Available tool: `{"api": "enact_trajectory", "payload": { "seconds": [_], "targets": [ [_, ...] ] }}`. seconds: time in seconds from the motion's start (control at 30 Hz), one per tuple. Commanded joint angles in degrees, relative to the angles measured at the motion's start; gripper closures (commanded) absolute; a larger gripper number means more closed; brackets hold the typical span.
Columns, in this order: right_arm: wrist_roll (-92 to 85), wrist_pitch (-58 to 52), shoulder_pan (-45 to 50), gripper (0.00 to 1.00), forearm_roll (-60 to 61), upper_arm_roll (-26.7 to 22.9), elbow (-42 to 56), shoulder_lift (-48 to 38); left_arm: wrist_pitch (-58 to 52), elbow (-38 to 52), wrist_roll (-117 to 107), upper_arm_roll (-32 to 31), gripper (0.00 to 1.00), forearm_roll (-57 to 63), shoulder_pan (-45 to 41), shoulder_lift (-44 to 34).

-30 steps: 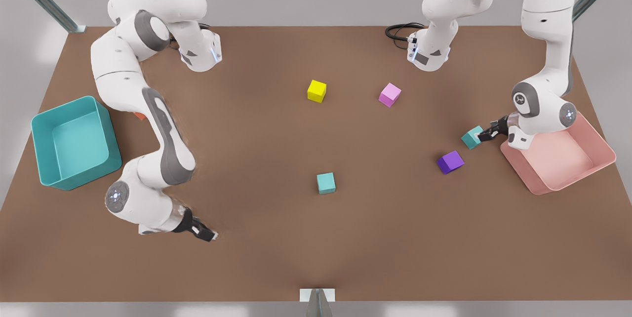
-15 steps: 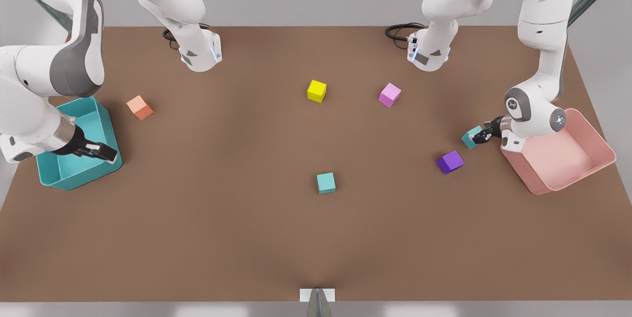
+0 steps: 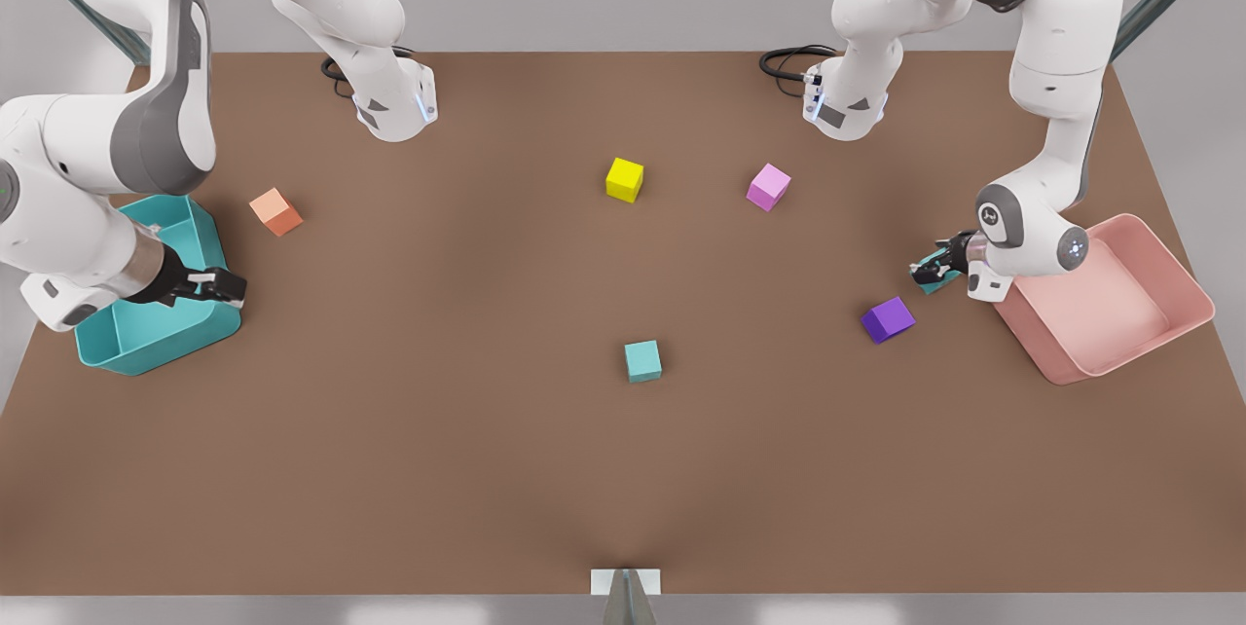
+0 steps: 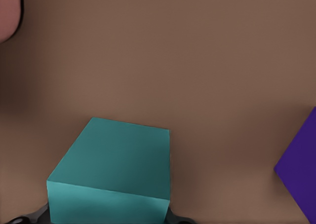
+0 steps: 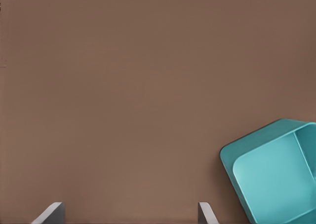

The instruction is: Stack the two blue cubes on top of each other

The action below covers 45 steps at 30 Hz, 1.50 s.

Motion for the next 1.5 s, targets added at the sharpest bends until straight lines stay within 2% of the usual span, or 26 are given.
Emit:
{"api": "enact_trajectory", "payload": {
  "seconds": [0.0, 0.27, 0.77, 0.83, 0.93, 1.0, 1.07, 1.2, 1.3, 1.37, 1.47],
  "targets": [
    [-7.72, -0.3, 0.0, 0.0, 0.03, 0.04, 0.03, -0.07, 0.3, 0.01, 0.68, 0.02, 0.21, -0.23, 0.03, -0.01],
    [-7.02, -0.3, 0.18, 0.0, 0.03, 0.04, -0.5, 0.02, 2.5, 0.62, 0.68, -0.24, 0.25, -0.06, -0.85, 0.34],
    [-5.88, -0.3, 0.62, 0.0, -0.06, 0.04, -0.5, 0.2, 2.5, 2.73, 1.21, -0.33, 0.25, 0.56, -0.76, -0.19],
    [-5.88, -0.3, 0.62, 0.0, 0.03, 0.04, -0.5, 0.2, 2.5, 2.99, 1.29, -0.33, 0.31, 0.56, -0.76, -0.63],
    [-5.88, -0.3, 0.62, 0.0, 0.03, 0.04, -0.5, 0.2, 2.5, 3.61, 1.38, -0.33, 0.31, 1.88, -0.76, -1.33],
    [-5.88, -0.3, 0.62, 0.0, -0.06, -0.05, -0.5, 0.2, 2.5, 3.87, 1.29, -0.42, 0.38, 1.88, -0.76, -1.42],
    [-5.88, -0.3, 0.62, 0.0, 0.03, 0.04, -0.5, 0.37, 1.09, 4.58, 1.29, -0.95, 0.38, 1.88, -2.34, -5.11],
    [-5.88, -0.3, 0.62, 0.0, -0.06, -0.05, -0.41, 0.37, -9.28, 16.35, -0.99, -2.44, 0.37, 1.79, -7.44, -5.73],
    [-5.88, -0.22, 0.62, 0.0, -0.06, 0.04, -0.41, 0.46, -18.77, 27.25, -14.08, -10.96, 0.37, 1.79, -14.12, -4.85],
    [-5.88, -0.22, 0.53, 0.0, 0.03, -0.05, -0.32, 0.46, -19.3, 29.27, -15.23, -12.64, 0.37, 1.88, -22.2, -3.97],
    [-5.88, -0.22, 0.44, 0.0, 0.2, -0.05, -0.32, 0.46, -19.3, 41.04, -19.09, -12.64, 0.37, 4.86, -35.91, 6.66]
  ]
}}
